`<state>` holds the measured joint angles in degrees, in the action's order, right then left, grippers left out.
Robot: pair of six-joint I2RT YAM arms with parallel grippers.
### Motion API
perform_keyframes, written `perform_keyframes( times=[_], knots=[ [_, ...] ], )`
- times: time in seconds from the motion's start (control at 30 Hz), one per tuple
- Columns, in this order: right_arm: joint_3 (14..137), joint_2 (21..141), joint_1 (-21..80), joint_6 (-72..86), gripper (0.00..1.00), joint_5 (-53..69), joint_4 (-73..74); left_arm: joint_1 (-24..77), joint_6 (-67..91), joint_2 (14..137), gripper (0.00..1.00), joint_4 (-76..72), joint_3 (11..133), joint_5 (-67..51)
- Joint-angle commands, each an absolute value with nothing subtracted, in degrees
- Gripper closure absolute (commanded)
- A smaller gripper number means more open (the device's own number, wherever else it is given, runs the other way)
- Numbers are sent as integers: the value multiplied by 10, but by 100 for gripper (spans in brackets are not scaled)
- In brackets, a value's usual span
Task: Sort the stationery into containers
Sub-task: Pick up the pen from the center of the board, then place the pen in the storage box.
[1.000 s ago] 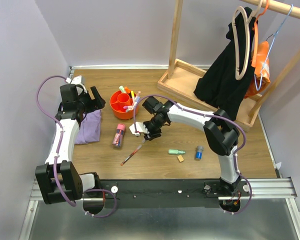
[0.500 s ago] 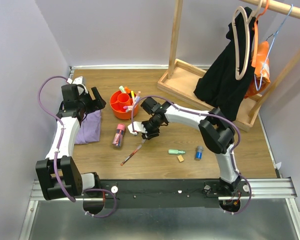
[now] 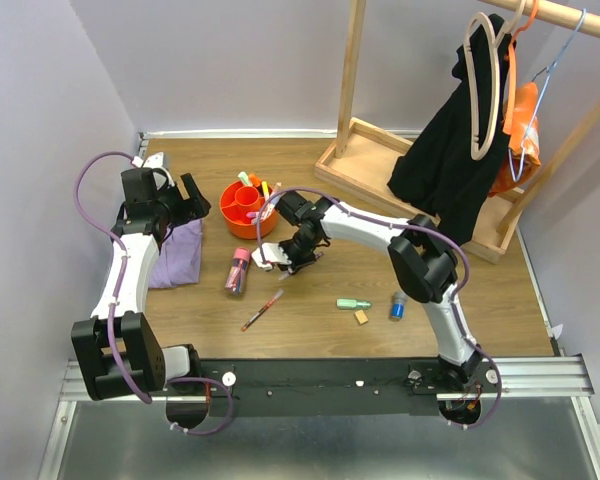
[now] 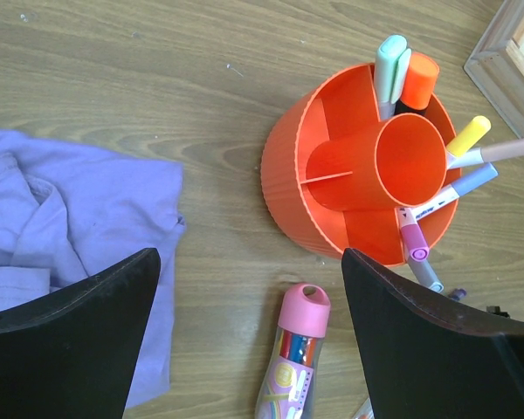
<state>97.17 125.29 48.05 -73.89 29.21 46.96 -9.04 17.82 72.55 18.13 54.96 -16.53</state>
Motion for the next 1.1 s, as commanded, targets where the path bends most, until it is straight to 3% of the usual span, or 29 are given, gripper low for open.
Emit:
perform_keyframes(
  times=[0.0,0.27,0.43,0.5,0.6,0.8,1.07],
  knots=[
    [965,1209,476,-690,99,305,515,-95,177,728,6,185,573,-168],
    [1042,1132,462,-422,99,448,382,-94,178,739,6,189,582,-172],
    [955,1091,454,-189,99,490,30,-95,168,744,6,209,599,-177],
    [917,1084,449,-66,99,476,-167,-95,163,744,6,216,604,-178],
    [882,1101,447,39,99,451,-339,-96,152,743,6,224,614,-185],
    [921,1197,446,125,99,425,-474,-100,150,744,6,221,620,-200],
    [955,1272,438,138,99,440,-525,-106,134,753,5,235,645,-207]
  ],
)
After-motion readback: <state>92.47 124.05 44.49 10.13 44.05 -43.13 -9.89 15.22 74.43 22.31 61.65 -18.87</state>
